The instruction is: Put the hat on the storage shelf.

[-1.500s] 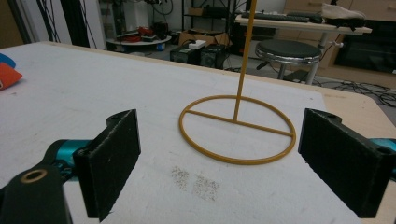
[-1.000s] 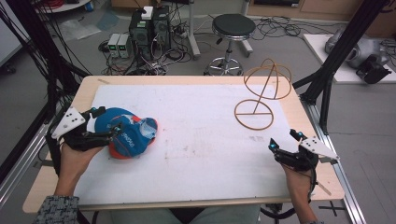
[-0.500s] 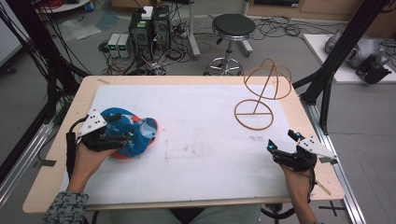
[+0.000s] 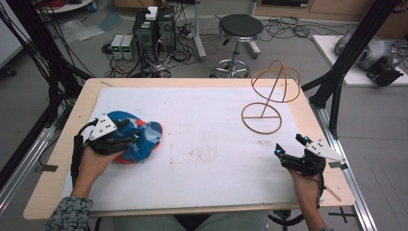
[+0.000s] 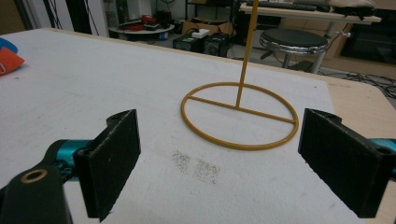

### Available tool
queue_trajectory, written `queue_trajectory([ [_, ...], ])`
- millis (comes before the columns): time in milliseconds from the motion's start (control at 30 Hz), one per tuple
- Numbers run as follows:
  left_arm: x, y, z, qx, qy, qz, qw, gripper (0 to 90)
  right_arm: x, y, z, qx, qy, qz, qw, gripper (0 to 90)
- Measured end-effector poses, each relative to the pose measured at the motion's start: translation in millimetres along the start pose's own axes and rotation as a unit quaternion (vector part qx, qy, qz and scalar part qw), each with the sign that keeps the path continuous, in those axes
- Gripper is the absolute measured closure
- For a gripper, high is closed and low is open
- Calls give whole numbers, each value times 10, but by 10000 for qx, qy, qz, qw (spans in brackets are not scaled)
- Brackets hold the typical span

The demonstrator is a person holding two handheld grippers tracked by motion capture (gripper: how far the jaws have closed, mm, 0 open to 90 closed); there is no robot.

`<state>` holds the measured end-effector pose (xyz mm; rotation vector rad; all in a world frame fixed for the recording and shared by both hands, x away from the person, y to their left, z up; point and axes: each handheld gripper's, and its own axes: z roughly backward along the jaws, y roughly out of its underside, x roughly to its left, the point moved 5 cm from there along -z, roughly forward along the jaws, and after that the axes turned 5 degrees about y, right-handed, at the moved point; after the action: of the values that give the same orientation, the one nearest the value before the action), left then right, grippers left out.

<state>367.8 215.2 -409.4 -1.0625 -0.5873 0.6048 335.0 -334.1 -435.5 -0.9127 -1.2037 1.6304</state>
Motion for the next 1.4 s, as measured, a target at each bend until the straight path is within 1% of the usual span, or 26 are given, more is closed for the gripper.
queue_trajectory([
  [67, -3, 4, -4, 36, -42, -9, 10000, 518, 1, 1, -5, 2, -1, -3, 10000, 120],
  [233, 0, 23, -20, 67, 74, 25, 9999, 549, 5, 2, -5, 13, -11, 28, 10000, 121],
  [267, -6, 29, -24, 76, 125, -46, 9999, 577, 5, 2, -5, 17, -11, 26, 10000, 120],
  [300, -11, 32, -27, 89, 155, -70, 9998, 582, 5, 3, -6, 20, -9, 24, 10000, 121],
  [367, -13, 40, -35, 145, 176, -99, 9997, 576, 5, 5, -8, 28, -4, 25, 10000, 120],
  [433, -15, 45, -46, 167, 161, -81, 9997, 529, 3, 6, -12, 32, -2, 26, 10000, 121],
  [500, -11, 64, -67, 272, 149, -79, 9995, 517, 0, 7, -15, 35, 2, 38, 10000, 121],
  [533, -15, 80, -80, 360, 122, -144, 9992, 546, -2, 10, -13, 52, -4, 14, 10000, 121],
  [567, -15, 80, -80, 360, 122, -144, 9992, 562, -4, 11, -13, 56, 3, 17, 10000, 120],
  [600, -17, 83, -81, 393, 102, -196, 9990, 589, -7, 13, -13, 61, 13, 5, 10000, 120],
  [633, -28, 80, -79, 378, 135, -233, 9989, 643, -8, 16, -11, 81, 12, -15, 10000, 120],
  [667, -43, 72, -67, 357, 158, -348, 9986, 698, -12, 17, -11, 73, 14, -19, 10000, 121],
  [700, -55, 64, -62, 325, 162, -388, 9986, 752, -18, 16, -9, 69, 27, -3, 10000, 121],
  [733, -83, 30, -38, 222, 196, -516, 9982, 807, -22, 15, -7, 62, 30, -12, 10000, 121],
  [767, -83, 30, -38, 222, 196, -516, 9982, 849, -21, 15, -6, 56, 27, -53, 10000, 121],
  [800, -95, 8, -27, 189, 183, -555, 9981, 875, -26, 17, -8, 62, 34, -38, 10000, 120],
  [833, -112, -49, -7, 81, 217, -549, 9982, 884, -28, 18, -14, 70, 48, -17, 10000, 120],
  [867, -112, -49, -7, 81, 217, -549, 9982, 888, -30, 19, -21, 63, 50, -24, 10000, 120],
  [900, -120, -86, 6, 59, 210, -563, 9982, 891, -26, 23, -22, 86, 39, -79, 9999, 121],
  [1033, -154, -193, 18, -15, 193, -592, 9981, 894, -32, 17, -20, 57, 50, -126, 9999, 121],
  [1100, -165, -286, -2, -88, 210, -537, 9983, 894, -39, 18, -25, 56, 51, -147, 9999, 121],
  [1133, -181, -384, -36, -187, 250, -463, 9984, 894, -42, 19, -28, 64, 58, -141, 9999, 121],
  [1167, -181, -384, -36, -187, 250, -463, 9984, 894, -42, 19, -28, 64, 58, -141, 9999, 121],
  [1200, -194, -489, -76, -221, 267, -475, 9983, 894, -41, 20, -35, 73, 46, -166, 9998, 121],
  [1267, -207, -604, -115, -275, 256, -554, 9978, 894, -45, 20, -45, 70, 49, -184, 9998, 121],
  [1400, -211, -852, -187, -446, 294, -616, 9967, 894, -58, 29, -57, 91, 54, -210, 9997, 121],
])
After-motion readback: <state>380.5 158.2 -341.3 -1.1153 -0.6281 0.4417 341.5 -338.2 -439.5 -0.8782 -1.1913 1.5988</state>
